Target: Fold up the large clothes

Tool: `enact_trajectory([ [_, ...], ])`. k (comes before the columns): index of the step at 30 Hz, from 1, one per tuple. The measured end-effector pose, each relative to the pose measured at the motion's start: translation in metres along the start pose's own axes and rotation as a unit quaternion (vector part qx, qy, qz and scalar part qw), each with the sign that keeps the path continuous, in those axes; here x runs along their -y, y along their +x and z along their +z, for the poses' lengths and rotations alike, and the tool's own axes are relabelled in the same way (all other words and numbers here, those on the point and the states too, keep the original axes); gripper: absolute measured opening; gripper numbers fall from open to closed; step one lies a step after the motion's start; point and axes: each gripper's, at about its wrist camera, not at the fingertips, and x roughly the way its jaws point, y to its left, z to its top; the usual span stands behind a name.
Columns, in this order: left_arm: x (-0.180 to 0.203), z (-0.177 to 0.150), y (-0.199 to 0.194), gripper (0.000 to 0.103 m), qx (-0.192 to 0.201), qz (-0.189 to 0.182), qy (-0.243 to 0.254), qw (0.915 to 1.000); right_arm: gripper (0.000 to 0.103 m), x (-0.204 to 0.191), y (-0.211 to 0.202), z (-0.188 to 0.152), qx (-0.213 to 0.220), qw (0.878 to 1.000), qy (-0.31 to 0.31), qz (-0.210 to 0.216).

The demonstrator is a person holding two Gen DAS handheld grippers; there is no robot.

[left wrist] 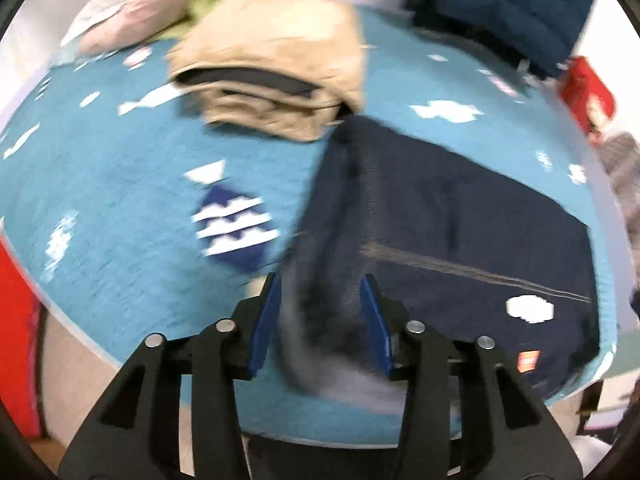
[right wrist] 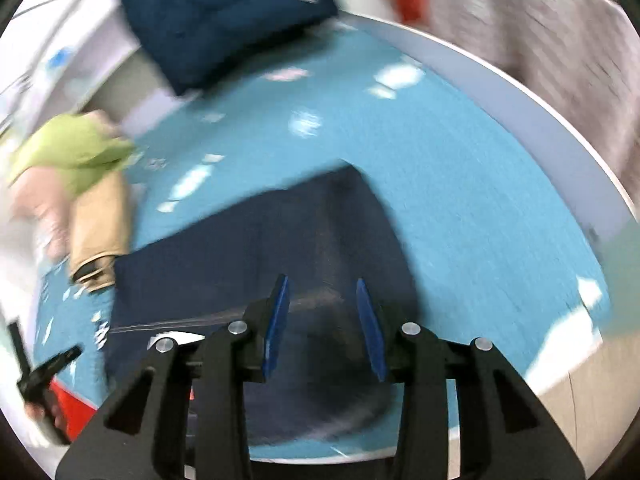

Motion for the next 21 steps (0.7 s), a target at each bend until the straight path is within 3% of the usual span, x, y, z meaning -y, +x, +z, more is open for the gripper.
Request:
enact_trajectory([
  [1,0.010,0.000,0.007,0.025,-0.005,-0.010,0.009,0.9999,0.026,-0.011,0.013,-0.003,-0.015,1.000,-0.005,0.018],
  [3,0.031,-0.003,0.023,0.025,-0.030,-0.045,0.029,0.9982,0.020,-0.035,0.044,-0.019,-0.064,0.995,-0.016,0.076],
  [4,0.045,-0.009,0.034,0.025,-0.045,-0.063,0.037,0.9963,0.018,-0.049,0.059,-0.029,-0.089,0.992,-0.024,0.086],
  [8,0.077,-0.029,0.068,0.021,-0.110,-0.095,0.082,0.9859,0.013,-0.100,0.102,-0.068,-0.183,0.969,-0.070,0.149],
  [10,0.075,-0.029,0.072,0.019,-0.107,-0.089,0.096,0.9856,0.008,-0.100,0.115,-0.074,-0.206,0.969,-0.093,0.104],
  [12,0.058,-0.025,0.074,0.017,-0.103,-0.066,0.087,0.9887,0.000,-0.073,0.118,-0.067,-0.210,0.972,-0.051,0.096],
  [14,0.035,-0.024,0.073,0.015,-0.087,0.007,0.102,0.9910,0.000,-0.032,0.109,-0.056,-0.187,0.982,-0.028,0.016],
  [15,0.027,-0.024,0.072,0.013,-0.083,0.022,0.107,0.9906,0.000,-0.015,0.103,-0.052,-0.175,0.984,-0.021,-0.006],
  [17,0.013,-0.020,0.066,0.011,-0.084,0.009,0.094,0.9919,0.000,0.019,0.087,-0.041,-0.159,0.986,0.027,-0.034],
  [19,0.013,-0.011,0.060,0.012,-0.080,0.025,0.091,0.9923,0.000,0.030,0.074,-0.026,-0.133,0.989,0.032,-0.057],
  [21,0.030,0.000,0.053,0.012,-0.041,0.042,0.123,0.9907,0.004,0.021,0.067,-0.013,-0.102,0.993,0.026,-0.047],
])
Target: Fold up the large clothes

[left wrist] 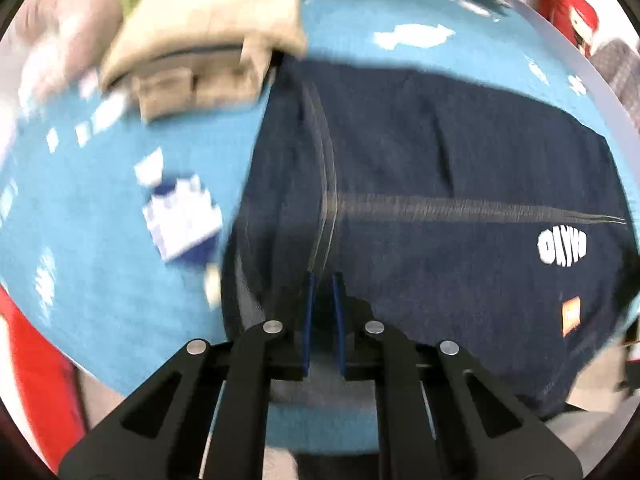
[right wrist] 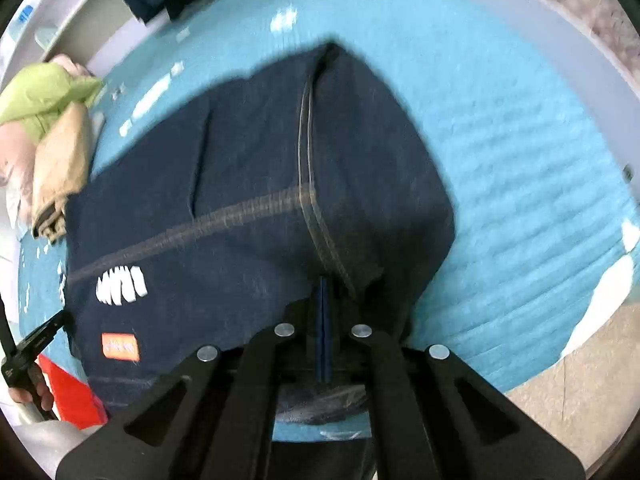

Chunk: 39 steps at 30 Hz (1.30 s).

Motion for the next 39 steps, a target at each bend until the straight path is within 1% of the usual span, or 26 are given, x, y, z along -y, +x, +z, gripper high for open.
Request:
enact_trajectory([
  [2,0.012,0.018,-0.004,0.012,0.029,-0.028,0.014,0.9991,0.005,-0.030,-0.003,0.015,0.035,0.998,-0.030,0.041],
  [5,0.041,0.054,0.004,0.012,0.061,-0.074,0.024,0.9951,0.005,-0.077,0.009,0.030,0.066,0.991,-0.088,0.075],
  [8,0.077,0.088,0.025,0.012,0.081,-0.083,0.031,0.9927,0.005,-0.118,0.024,0.033,0.086,0.981,-0.127,0.121],
  [9,0.085,0.093,0.030,0.020,0.084,-0.094,0.031,0.9916,0.005,-0.128,0.035,0.038,0.084,0.978,-0.139,0.127],
  [10,0.089,0.100,0.041,0.026,0.082,-0.094,0.028,0.9918,0.005,-0.141,0.052,0.042,0.074,0.979,-0.149,0.117],
  [12,0.086,0.109,0.064,0.028,0.072,-0.079,0.026,0.9939,0.005,-0.142,0.081,0.048,0.051,0.982,-0.153,0.100],
  [14,0.074,0.112,0.073,0.046,0.069,-0.091,0.020,0.9933,0.001,-0.133,0.093,0.054,0.047,0.985,-0.153,0.064],
  [15,0.065,0.112,0.075,0.053,0.073,-0.081,0.012,0.9940,0.000,-0.125,0.097,0.057,0.047,0.986,-0.150,0.057],
  [17,0.048,0.108,0.072,0.048,0.080,-0.028,0.003,0.9964,0.000,-0.094,0.092,0.063,0.057,0.990,-0.128,0.010],
  [18,0.031,0.108,0.075,0.035,0.075,0.014,-0.008,0.9971,0.000,-0.077,0.088,0.065,0.057,0.992,-0.115,0.015],
  [19,0.018,0.107,0.076,0.018,0.069,0.011,-0.018,0.9974,0.000,-0.056,0.084,0.067,0.056,0.994,-0.094,0.004],
  [20,0.002,0.105,0.077,0.013,0.064,-0.006,-0.034,0.9974,0.000,-0.042,0.081,0.068,0.059,0.995,-0.085,-0.009],
  [21,-0.013,0.103,0.078,0.004,0.060,-0.017,-0.051,0.9968,0.000,-0.036,0.079,0.069,0.058,0.995,-0.083,0.000],
  [22,-0.019,0.103,0.079,0.003,0.058,-0.025,-0.056,0.9964,0.000,-0.028,0.075,0.069,0.067,0.994,-0.077,-0.027],
  [23,-0.023,0.103,0.079,0.003,0.056,-0.036,-0.061,0.9959,0.000,-0.026,0.075,0.069,0.070,0.994,-0.074,-0.030],
  [24,-0.023,0.105,0.078,0.003,0.053,-0.035,-0.068,0.9957,0.000,-0.023,0.074,0.068,0.069,0.995,-0.064,-0.026],
  [26,-0.016,0.109,0.072,0.003,0.055,-0.012,-0.063,0.9964,0.001,-0.025,0.070,0.067,0.064,0.996,-0.063,-0.026],
  [28,-0.011,0.111,0.068,0.004,0.056,-0.012,-0.063,0.9964,0.010,-0.026,0.061,0.065,0.061,0.997,-0.053,-0.013],
  [29,-0.011,0.113,0.067,0.004,0.050,-0.027,-0.074,0.9956,0.016,-0.024,0.055,0.063,0.062,0.997,-0.040,0.002],
  [30,-0.011,0.110,0.065,0.006,0.042,-0.033,-0.085,0.9950,0.034,-0.020,0.046,0.060,0.067,0.997,-0.024,0.022],
  [31,-0.008,0.108,0.062,0.007,0.035,-0.034,-0.093,0.9945,0.062,-0.020,0.042,0.058,0.075,0.997,-0.013,0.031],
  [33,-0.006,0.107,0.053,0.011,0.038,-0.043,-0.097,0.9936,0.085,-0.018,0.028,0.054,0.106,0.993,0.009,0.041],
  [35,0.000,0.106,0.043,0.036,0.047,-0.032,-0.092,0.9942,0.088,-0.005,0.012,0.049,0.109,0.993,0.024,0.049],
  [36,0.002,0.105,0.038,0.061,0.052,-0.024,-0.090,0.9943,0.091,0.002,0.008,0.047,0.102,0.993,0.033,0.048],
  [37,0.004,0.104,0.033,0.068,0.059,-0.020,-0.089,0.9941,0.092,0.008,0.006,0.046,0.097,0.993,0.041,0.048],
  [39,0.008,0.103,0.024,0.068,0.062,-0.026,-0.084,0.9942,0.093,0.027,0.001,0.039,0.083,0.993,0.062,0.052],
])
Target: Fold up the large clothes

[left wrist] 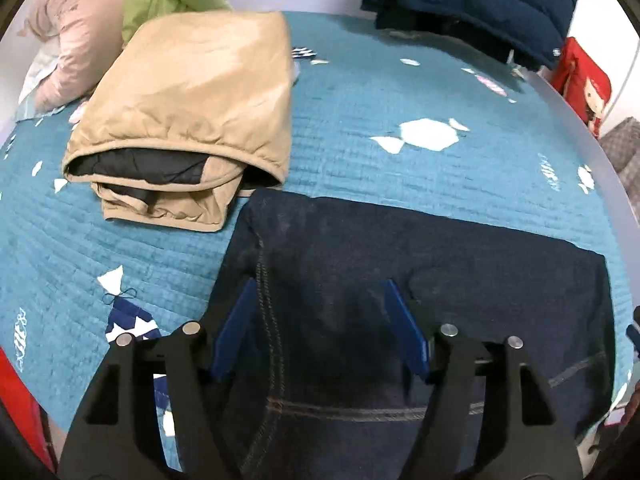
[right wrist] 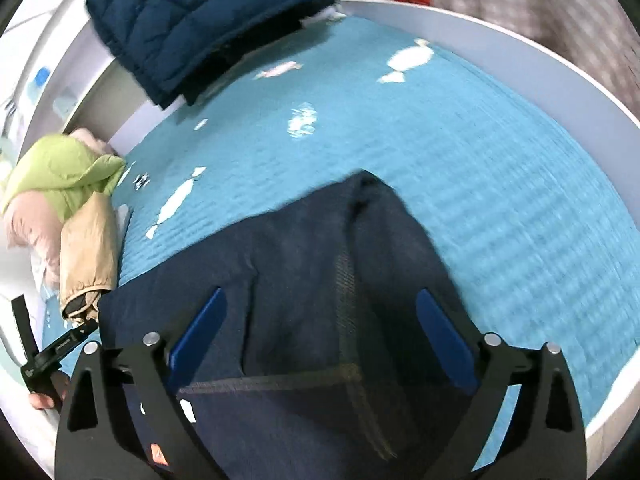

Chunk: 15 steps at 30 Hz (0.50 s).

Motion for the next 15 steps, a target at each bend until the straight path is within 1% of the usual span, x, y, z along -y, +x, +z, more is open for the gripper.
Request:
enact_trajectory([
  [3,0.006,-0.004,-0.008,0.071,-0.011,0.000,0.010,0.9999,0.094,0.025,-0.005,-0.008,-0.019,0.999,0.032,-0.001],
  [6,0.012,-0.010,-0.010,0.080,-0.018,-0.029,0.022,0.9992,0.094,0.049,-0.003,-0.019,-0.058,0.996,0.065,0.033],
  [7,0.014,-0.012,-0.009,0.080,-0.019,-0.030,0.022,0.9991,0.094,0.055,-0.002,-0.023,-0.065,0.994,0.076,0.049],
  [8,0.015,-0.015,-0.007,0.080,-0.025,-0.026,0.024,0.9991,0.094,0.058,-0.003,-0.026,-0.062,0.993,0.081,0.056],
  [9,0.017,-0.016,-0.006,0.080,-0.029,-0.026,0.026,0.9989,0.094,0.061,-0.003,-0.029,-0.064,0.991,0.087,0.074],
  [12,0.020,-0.022,-0.003,0.080,-0.044,-0.037,0.024,0.9981,0.093,0.068,-0.003,-0.033,-0.073,0.985,0.107,0.113],
  [14,0.024,-0.026,-0.002,0.080,-0.049,-0.038,0.027,0.9977,0.091,0.073,-0.003,-0.034,-0.085,0.982,0.111,0.126],
  [15,0.026,-0.029,-0.001,0.080,-0.053,-0.037,0.030,0.9974,0.087,0.075,-0.004,-0.035,-0.087,0.981,0.116,0.132],
])
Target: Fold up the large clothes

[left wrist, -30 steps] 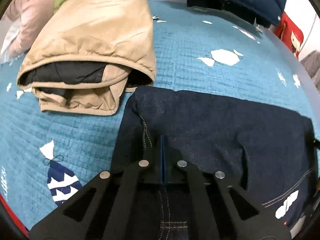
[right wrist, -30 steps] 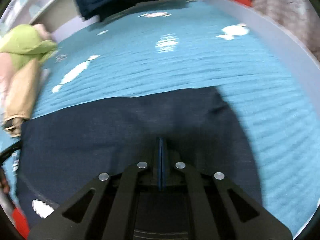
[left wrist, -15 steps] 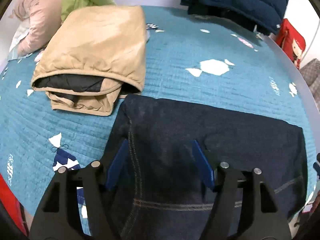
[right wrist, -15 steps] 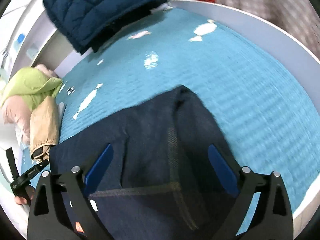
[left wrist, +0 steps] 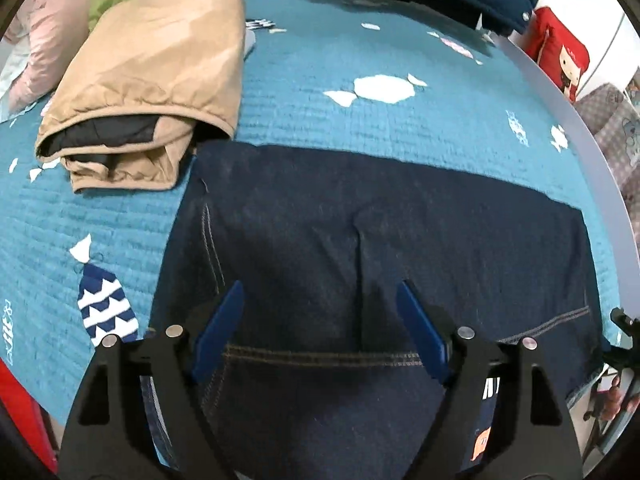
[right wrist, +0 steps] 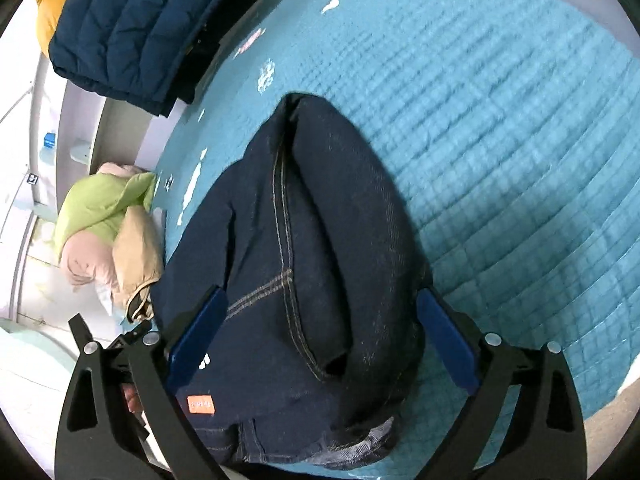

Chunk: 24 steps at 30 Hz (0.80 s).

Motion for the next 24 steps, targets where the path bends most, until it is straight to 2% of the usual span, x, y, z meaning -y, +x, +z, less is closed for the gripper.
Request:
enact_trajectory([
  [2,0.002,-0.004,0.001,0.080,-0.007,-0.005,0.002,1.0000,0.080,0.007,-0.002,-0.001,-0.012,0.999,0.027,0.042],
  [3,0.004,-0.008,0.001,0.080,-0.009,-0.009,0.003,0.9999,0.074,0.012,0.000,-0.003,-0.027,0.996,0.050,0.070],
  [4,0.006,-0.011,0.002,0.080,-0.012,-0.012,0.005,0.9998,0.071,0.014,0.003,-0.005,-0.034,0.995,0.060,0.074],
  [7,0.010,-0.017,0.003,0.080,-0.016,-0.012,0.012,0.9997,0.064,0.015,0.002,-0.008,-0.037,0.996,0.056,0.051],
  [12,0.011,-0.023,0.007,0.080,-0.029,-0.005,0.018,0.9994,0.065,0.013,-0.008,-0.006,-0.027,0.998,0.044,0.022],
  [14,0.009,-0.024,0.009,0.080,-0.033,-0.007,0.013,0.9994,0.065,0.016,-0.004,-0.004,-0.032,0.998,0.049,0.030],
  [17,0.006,-0.024,0.011,0.080,-0.039,-0.009,0.003,0.9992,0.067,0.023,0.005,-0.002,-0.043,0.993,0.077,0.080],
  [19,0.005,-0.024,0.009,0.080,-0.038,-0.007,0.002,0.9992,0.064,0.014,0.012,-0.005,-0.077,0.985,0.064,0.144],
  [20,0.005,-0.025,0.008,0.080,-0.037,-0.006,0.001,0.9993,0.064,0.008,0.015,-0.006,-0.083,0.983,0.055,0.153],
  [21,0.004,-0.025,0.007,0.080,-0.036,-0.006,-0.001,0.9993,0.064,0.006,0.018,-0.008,-0.086,0.985,0.050,0.142],
  [22,0.003,-0.025,0.006,0.080,-0.036,-0.003,-0.003,0.9993,0.064,0.003,0.023,-0.009,-0.090,0.991,0.039,0.095],
  [23,0.003,-0.025,0.006,0.080,-0.036,-0.001,-0.005,0.9993,0.064,0.001,0.031,-0.010,-0.097,0.992,0.029,0.069],
  [24,0.002,-0.026,0.005,0.080,-0.035,0.000,-0.008,0.9994,0.064,0.000,0.033,-0.010,-0.093,0.993,0.025,0.067],
])
